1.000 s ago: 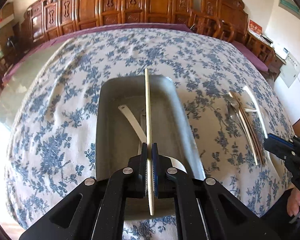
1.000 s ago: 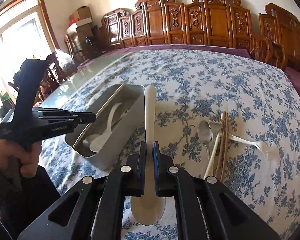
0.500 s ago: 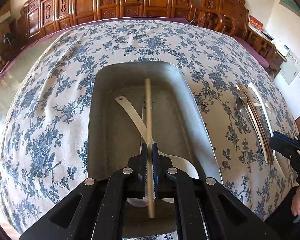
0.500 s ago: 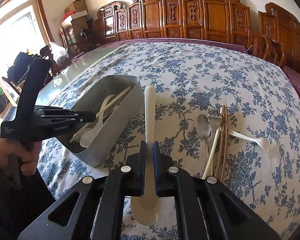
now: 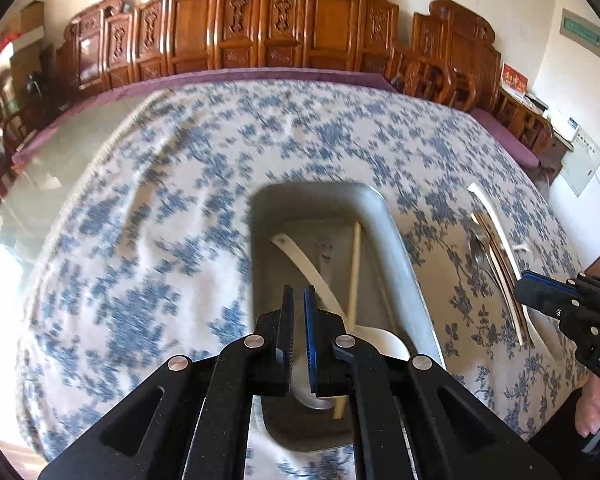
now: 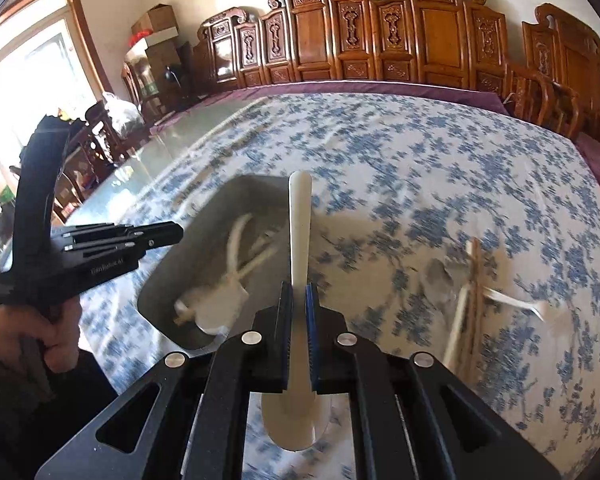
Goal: Organize utensils
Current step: 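Carry the chopstick into the grey tray and open the left tool, then carry the white plastic spoon into the tray and open the right tool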
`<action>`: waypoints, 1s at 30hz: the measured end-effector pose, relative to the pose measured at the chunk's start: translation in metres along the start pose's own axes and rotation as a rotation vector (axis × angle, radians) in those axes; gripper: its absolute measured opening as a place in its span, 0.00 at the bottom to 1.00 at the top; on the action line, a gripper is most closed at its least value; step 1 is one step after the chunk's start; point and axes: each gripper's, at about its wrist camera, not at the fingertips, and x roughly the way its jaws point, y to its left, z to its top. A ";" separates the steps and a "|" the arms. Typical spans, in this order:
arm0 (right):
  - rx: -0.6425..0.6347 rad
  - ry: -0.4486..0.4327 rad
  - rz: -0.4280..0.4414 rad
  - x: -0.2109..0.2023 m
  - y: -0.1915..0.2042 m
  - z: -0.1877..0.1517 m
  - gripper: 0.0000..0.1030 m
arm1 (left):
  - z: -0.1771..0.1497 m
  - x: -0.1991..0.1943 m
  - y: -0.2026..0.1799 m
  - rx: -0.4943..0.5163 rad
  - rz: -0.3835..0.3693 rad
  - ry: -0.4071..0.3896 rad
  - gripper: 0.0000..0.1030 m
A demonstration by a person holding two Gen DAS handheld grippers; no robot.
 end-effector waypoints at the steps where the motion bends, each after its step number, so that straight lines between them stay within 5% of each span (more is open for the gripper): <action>1: 0.000 0.000 0.013 0.002 0.007 0.005 0.08 | 0.001 -0.004 0.004 0.002 0.011 -0.014 0.04; 13: 0.002 0.067 0.093 0.064 0.077 0.039 0.08 | 0.005 -0.022 0.056 -0.064 0.031 -0.066 0.04; 22: 0.138 0.159 0.082 0.118 0.080 0.029 0.08 | 0.004 -0.027 0.071 -0.083 0.048 -0.079 0.04; 30: 0.128 0.167 0.077 0.120 0.082 0.026 0.11 | 0.003 -0.025 0.069 -0.080 0.046 -0.072 0.04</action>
